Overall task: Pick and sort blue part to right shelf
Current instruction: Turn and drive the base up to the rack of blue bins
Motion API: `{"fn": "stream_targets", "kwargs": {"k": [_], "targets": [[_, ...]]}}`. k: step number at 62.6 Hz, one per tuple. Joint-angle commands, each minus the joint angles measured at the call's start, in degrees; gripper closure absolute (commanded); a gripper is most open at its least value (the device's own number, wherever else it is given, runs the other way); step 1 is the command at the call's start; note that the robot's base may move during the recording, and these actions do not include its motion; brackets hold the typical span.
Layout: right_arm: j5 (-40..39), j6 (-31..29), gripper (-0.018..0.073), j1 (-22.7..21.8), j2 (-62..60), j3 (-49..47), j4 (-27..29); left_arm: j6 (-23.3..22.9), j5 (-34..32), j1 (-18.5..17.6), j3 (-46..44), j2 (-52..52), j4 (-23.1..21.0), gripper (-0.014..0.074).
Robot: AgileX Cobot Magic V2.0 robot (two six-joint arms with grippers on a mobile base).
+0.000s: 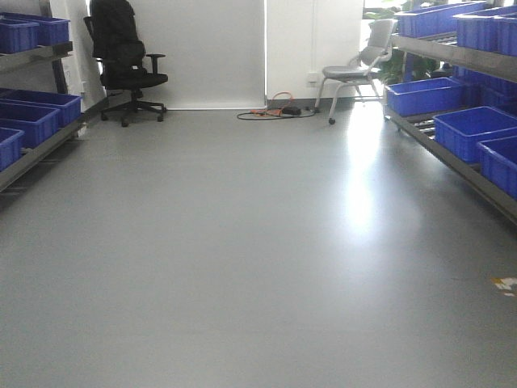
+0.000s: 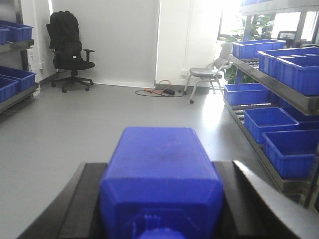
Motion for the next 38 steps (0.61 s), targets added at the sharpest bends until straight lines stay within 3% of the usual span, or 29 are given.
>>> {"fn": "stream_targets", "kwargs": {"k": [1, 38], "targets": [[-5.6, -0.5, 0.0137, -0.3, 0.6, -1.6, -0.4, -0.2, -5.4, 0.0, -1.6, 0.9, -0.5, 0.0263], [-5.6, -0.5, 0.0137, -0.3, 0.6, -1.6, -0.4, -0.2, -5.4, 0.0, -1.6, 0.9, -0.5, 0.0263]]}}
